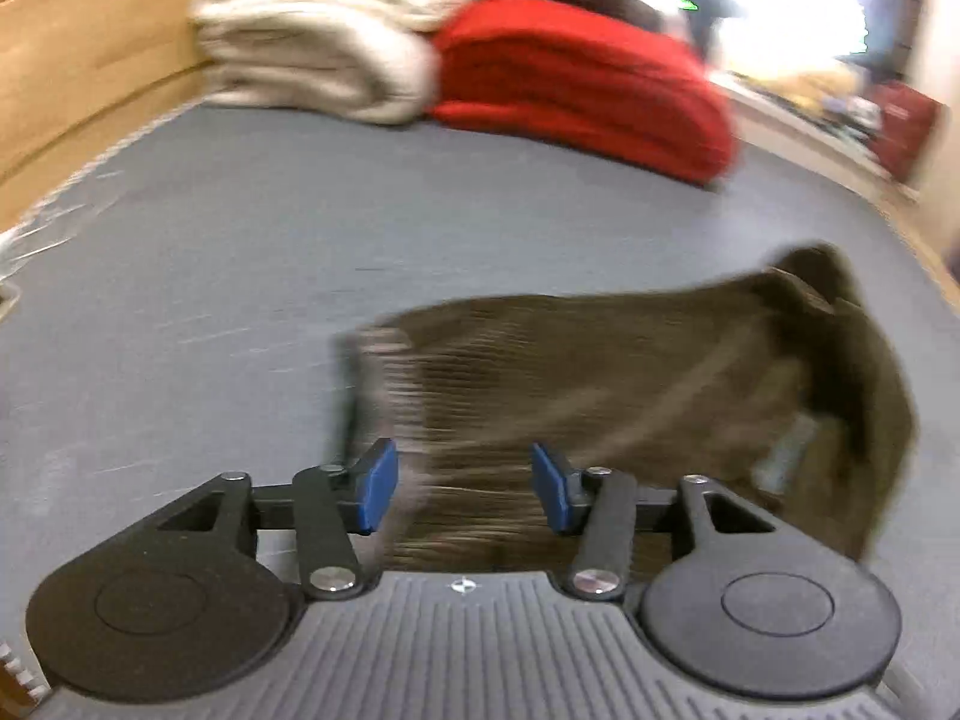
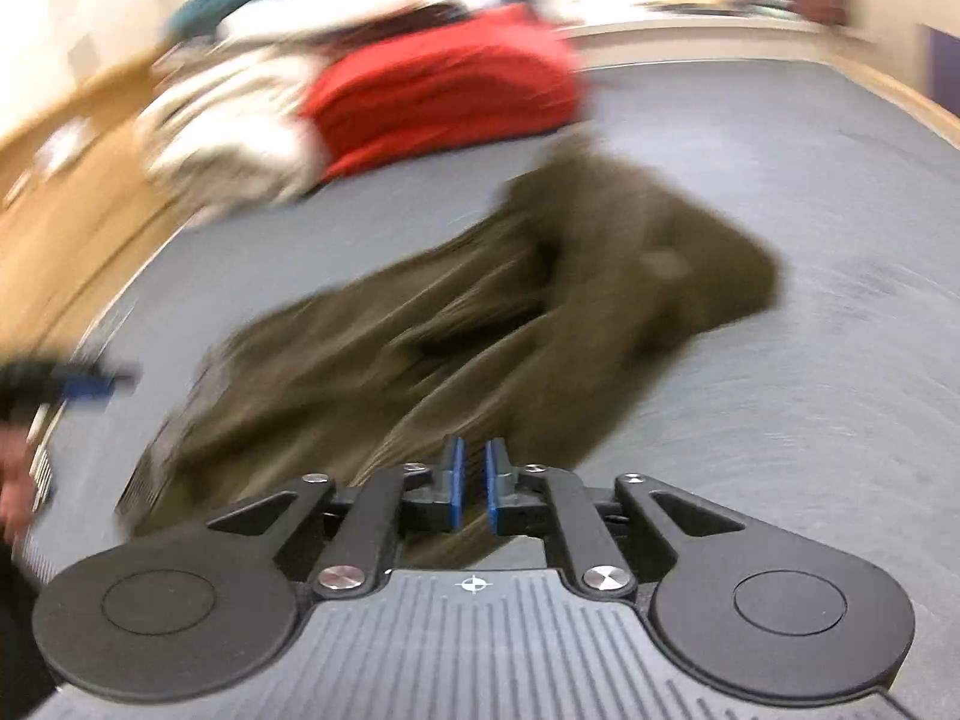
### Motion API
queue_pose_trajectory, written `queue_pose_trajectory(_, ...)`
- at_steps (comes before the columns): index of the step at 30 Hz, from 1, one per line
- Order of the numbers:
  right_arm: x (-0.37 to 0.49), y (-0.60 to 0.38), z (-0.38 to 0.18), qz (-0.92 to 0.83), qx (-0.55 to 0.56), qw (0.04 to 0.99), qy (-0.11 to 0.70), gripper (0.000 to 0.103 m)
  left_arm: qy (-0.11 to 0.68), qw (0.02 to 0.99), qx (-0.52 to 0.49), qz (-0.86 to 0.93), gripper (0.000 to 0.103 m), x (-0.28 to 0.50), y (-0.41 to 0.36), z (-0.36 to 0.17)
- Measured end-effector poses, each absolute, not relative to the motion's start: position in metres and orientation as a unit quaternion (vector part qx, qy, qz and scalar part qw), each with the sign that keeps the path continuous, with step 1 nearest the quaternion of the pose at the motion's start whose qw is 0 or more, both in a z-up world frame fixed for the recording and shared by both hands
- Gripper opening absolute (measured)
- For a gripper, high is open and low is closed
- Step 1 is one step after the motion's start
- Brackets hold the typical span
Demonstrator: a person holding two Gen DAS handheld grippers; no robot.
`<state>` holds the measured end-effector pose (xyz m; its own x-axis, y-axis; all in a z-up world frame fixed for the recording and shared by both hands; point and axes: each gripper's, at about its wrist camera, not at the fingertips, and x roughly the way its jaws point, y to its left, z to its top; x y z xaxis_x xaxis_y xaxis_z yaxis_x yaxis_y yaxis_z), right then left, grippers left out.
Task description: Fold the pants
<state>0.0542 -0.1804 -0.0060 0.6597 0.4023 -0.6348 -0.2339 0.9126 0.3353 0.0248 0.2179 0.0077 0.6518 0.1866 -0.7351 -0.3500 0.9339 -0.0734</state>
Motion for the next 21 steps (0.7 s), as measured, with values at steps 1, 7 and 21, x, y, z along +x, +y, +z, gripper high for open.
queue_pose_trajectory(1,0.062,-0.188,-0.006,0.16,0.125,0.907,0.37,0.012,0.394,0.904,-0.105,0.126,0.056,0.03,0.209,0.005)
queue_pose_trajectory(7,0.104,-0.189,-0.015,0.121,0.09,0.919,0.364,0.034,0.398,0.909,-0.111,0.059,0.058,0.058,0.162,0.002)
queue_pose_trajectory(21,0.22,-0.129,-0.052,0.092,-0.054,0.908,0.406,0.07,0.463,0.881,-0.079,0.054,0.076,0.094,0.138,-0.028)
